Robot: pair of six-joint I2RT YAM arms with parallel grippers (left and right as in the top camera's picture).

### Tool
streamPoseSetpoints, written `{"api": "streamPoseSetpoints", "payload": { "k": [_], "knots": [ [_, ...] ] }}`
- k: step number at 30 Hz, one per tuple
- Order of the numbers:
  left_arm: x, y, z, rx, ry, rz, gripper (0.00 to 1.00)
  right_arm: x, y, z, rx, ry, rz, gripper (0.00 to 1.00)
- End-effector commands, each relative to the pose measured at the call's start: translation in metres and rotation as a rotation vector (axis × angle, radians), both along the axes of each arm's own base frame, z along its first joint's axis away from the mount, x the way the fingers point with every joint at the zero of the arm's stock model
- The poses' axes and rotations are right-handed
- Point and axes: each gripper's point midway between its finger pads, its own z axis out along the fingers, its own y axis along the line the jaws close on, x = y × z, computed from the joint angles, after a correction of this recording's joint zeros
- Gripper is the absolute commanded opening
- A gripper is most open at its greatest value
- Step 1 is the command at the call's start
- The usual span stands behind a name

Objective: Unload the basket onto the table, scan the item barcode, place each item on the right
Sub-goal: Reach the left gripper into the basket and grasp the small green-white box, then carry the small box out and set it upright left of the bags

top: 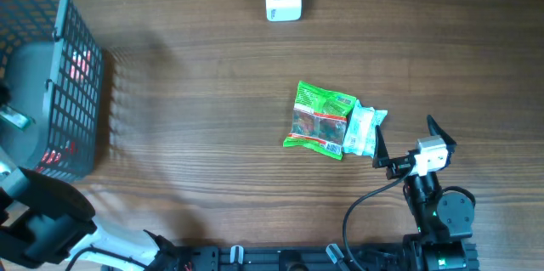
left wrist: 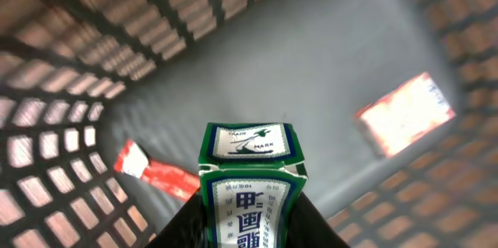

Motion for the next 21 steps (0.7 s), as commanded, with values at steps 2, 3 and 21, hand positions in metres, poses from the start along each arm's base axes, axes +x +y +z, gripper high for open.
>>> {"api": "streamPoseSetpoints", "payload": {
  "k": [2, 3, 21],
  "knots": [
    [0.017, -0.013, 0.107, 0.081, -0.292, 0.007, 0.16, 0.000, -0.002, 0.001, -0.005, -0.006, -0.013, 1.00],
    [0.019, -0.020, 0.126, 0.082, -0.351, 0.005, 0.17, 0.000, -0.002, 0.001, -0.005, -0.006, -0.012, 1.00],
    [0.041, -0.301, 0.173, -0.425, -0.498, -0.798, 0.24, 0.000, -0.002, 0.001, -0.005, -0.006, -0.012, 1.00]
  ]
}}
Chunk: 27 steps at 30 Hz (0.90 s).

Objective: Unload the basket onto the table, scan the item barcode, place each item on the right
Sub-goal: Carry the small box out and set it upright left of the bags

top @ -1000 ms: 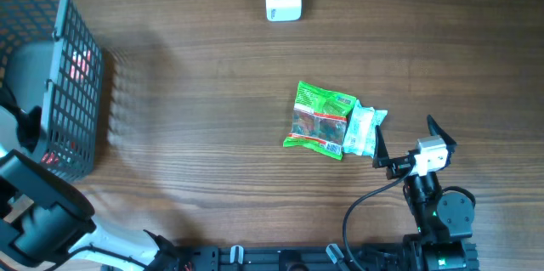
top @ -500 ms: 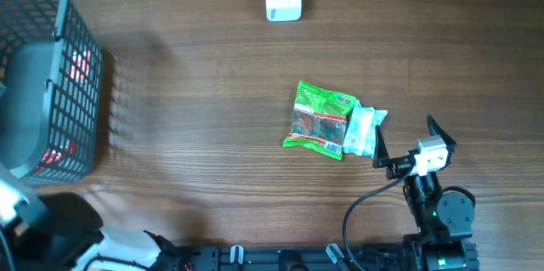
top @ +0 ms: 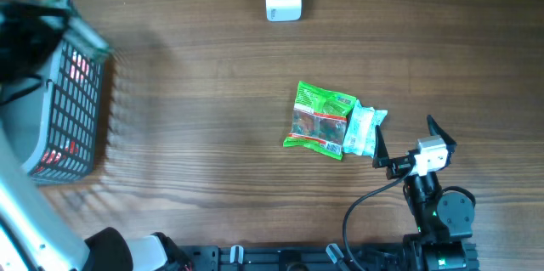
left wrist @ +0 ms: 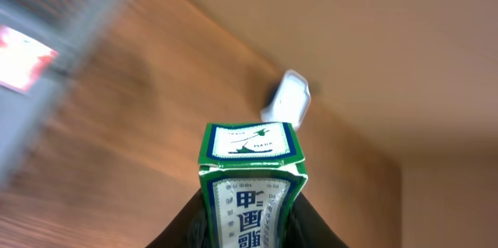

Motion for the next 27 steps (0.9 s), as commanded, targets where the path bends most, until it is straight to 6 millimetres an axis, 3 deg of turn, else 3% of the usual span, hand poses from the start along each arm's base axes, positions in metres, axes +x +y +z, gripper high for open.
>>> {"api": "streamPoseSetpoints", "payload": {
  "k": [1, 3, 9, 16, 21, 27],
  "knots": [
    [0.009, -0.065, -0.031, 0.004, 0.065, -0.288, 0.23, 0.000, -0.002, 0.001, -0.005, -0.006, -0.012, 1.00],
    [0.013, -0.097, -0.061, -0.010, 0.145, -0.401, 0.23, 0.000, -0.002, 0.001, -0.005, -0.006, -0.012, 1.00],
    [0.019, -0.167, -0.158, -0.113, 0.338, -0.624, 0.25, 0.000, -0.002, 0.001, -0.005, -0.006, -0.012, 1.00],
    [0.013, -0.229, -0.250, -0.293, 0.415, -0.800, 0.25, 0.000, -0.002, 0.001, -0.005, -0.006, -0.012, 1.00],
    [0.016, -0.255, -0.290, -0.392, 0.360, -0.882, 0.25, 0.000, -0.002, 0.001, -0.005, -0.006, -0.012, 1.00],
    [0.025, -0.261, -0.326, -0.403, 0.321, -0.904, 0.21, 0.000, -0.002, 0.001, -0.005, -0.006, -0.012, 1.00]
  ]
}}
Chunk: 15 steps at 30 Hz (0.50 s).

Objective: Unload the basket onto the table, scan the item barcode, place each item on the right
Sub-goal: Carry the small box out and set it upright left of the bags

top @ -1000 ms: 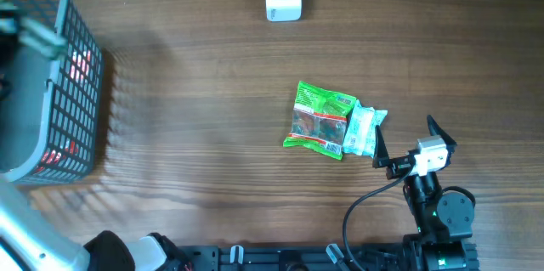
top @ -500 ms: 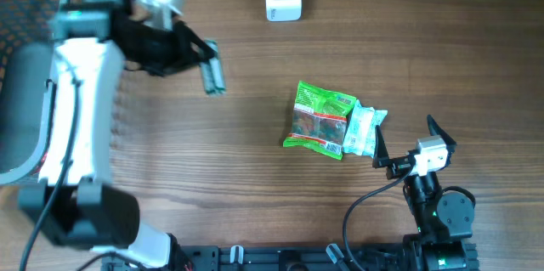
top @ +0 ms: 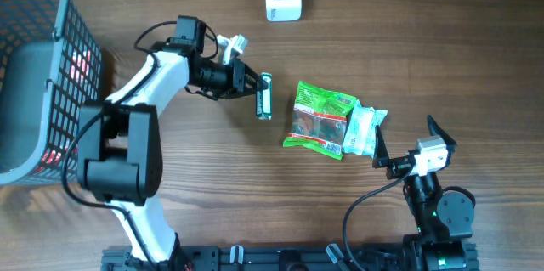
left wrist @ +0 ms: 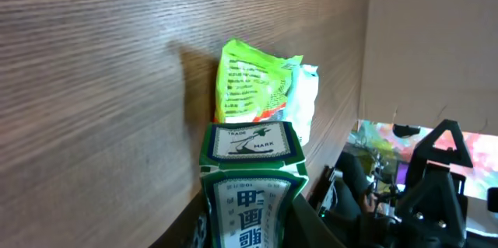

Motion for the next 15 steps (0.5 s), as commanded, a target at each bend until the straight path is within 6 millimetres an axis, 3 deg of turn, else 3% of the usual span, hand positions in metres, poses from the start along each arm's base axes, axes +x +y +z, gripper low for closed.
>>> {"api": "streamPoseSetpoints", "payload": {
  "k": [1, 15],
  "knots": [
    [-0.005, -0.007, -0.015, -0.049, 0.013, -0.027, 0.21, 0.000, -0.002, 0.001, -0.005, -0.006, -0.012, 1.00],
    [-0.002, -0.023, -0.047, -0.051, -0.002, -0.065, 0.21, 0.000, -0.002, 0.001, -0.004, -0.006, -0.012, 1.00]
  ]
}}
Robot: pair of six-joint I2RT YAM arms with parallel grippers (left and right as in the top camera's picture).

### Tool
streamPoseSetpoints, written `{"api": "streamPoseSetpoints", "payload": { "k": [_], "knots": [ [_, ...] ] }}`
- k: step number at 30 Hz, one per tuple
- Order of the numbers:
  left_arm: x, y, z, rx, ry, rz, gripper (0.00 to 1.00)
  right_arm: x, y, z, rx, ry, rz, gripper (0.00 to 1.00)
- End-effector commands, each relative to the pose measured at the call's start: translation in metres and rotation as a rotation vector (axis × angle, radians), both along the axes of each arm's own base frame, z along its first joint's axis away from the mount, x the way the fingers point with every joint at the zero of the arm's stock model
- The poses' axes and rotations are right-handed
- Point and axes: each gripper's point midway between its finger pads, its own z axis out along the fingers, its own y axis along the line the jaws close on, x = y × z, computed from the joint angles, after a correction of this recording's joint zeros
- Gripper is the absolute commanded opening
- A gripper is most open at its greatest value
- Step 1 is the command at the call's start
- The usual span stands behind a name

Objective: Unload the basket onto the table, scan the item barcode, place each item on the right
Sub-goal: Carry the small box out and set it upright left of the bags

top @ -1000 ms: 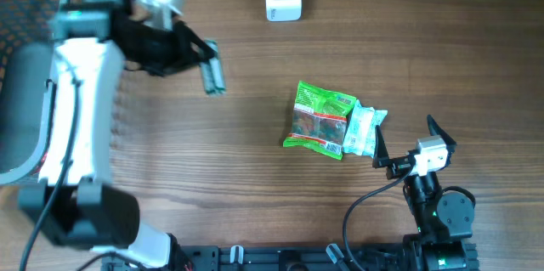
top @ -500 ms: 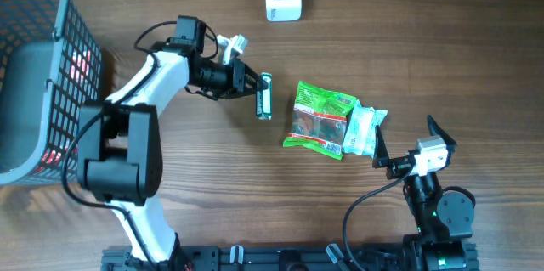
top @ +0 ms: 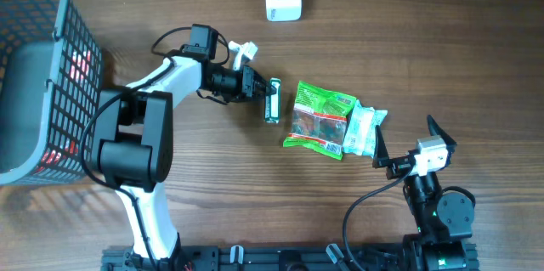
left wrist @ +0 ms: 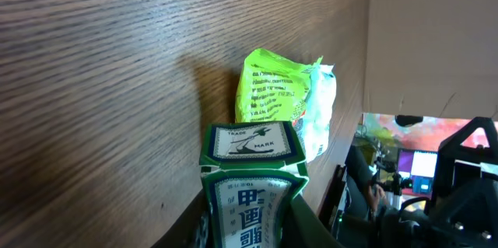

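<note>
My left gripper is shut on a small green and white box with blue print, held over the table's middle just left of a green snack bag. In the left wrist view the box fills the lower middle, with the green bag beyond it. A white scanner stands at the far edge, above and to the right of the box. My right gripper rests near the front right, its jaws spread with nothing between them.
A dark mesh basket with red packets inside takes up the far left. A pale blue-white packet lies against the green bag's right side. A black cable loops by the right arm.
My left gripper has carried the box a little to the right, closer to the green bag. The right arm has stayed where it was.
My left gripper was inside the basket, shut on the box above red packets. Then it was up out of the basket with the scanner in sight. Later it held the box over the table's middle, and now it is next to the green bag.
</note>
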Motion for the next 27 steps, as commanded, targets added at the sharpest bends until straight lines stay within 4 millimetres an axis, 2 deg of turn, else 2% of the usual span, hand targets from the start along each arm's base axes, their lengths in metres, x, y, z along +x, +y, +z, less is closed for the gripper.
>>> {"api": "streamPoseSetpoints", "payload": {
  "k": [1, 6, 10, 13, 18, 23, 26, 27],
  "knots": [
    [-0.004, -0.003, -0.013, -0.018, 0.022, -0.017, 0.21, 0.000, -0.002, 0.001, -0.004, -0.006, -0.012, 1.00],
    [-0.003, -0.003, -0.015, -0.015, 0.015, -0.017, 0.24, 0.000, -0.002, 0.001, -0.004, -0.006, -0.012, 1.00],
    [-0.004, 0.004, -0.031, 0.063, 0.013, 0.000, 0.24, 0.000, -0.002, 0.001, -0.005, -0.006, -0.012, 1.00],
    [-0.001, 0.005, -0.031, 0.065, 0.004, 0.005, 0.25, 0.000, -0.002, 0.001, -0.005, -0.006, -0.012, 1.00],
    [0.002, 0.014, -0.042, 0.143, -0.006, 0.026, 0.30, 0.000, -0.002, 0.001, -0.005, -0.006, -0.012, 1.00],
    [0.006, 0.017, -0.040, 0.144, -0.002, 0.041, 0.49, 0.000, -0.002, 0.001, -0.004, -0.006, -0.012, 1.00],
    [0.018, 0.029, -0.020, 0.164, -0.040, 0.080, 0.64, 0.000, -0.002, 0.001, -0.005, -0.006, -0.012, 1.00],
    [0.026, 0.036, -0.009, 0.188, -0.062, 0.117, 0.66, 0.000, -0.002, 0.001, -0.005, -0.006, -0.012, 1.00]
  ]
}}
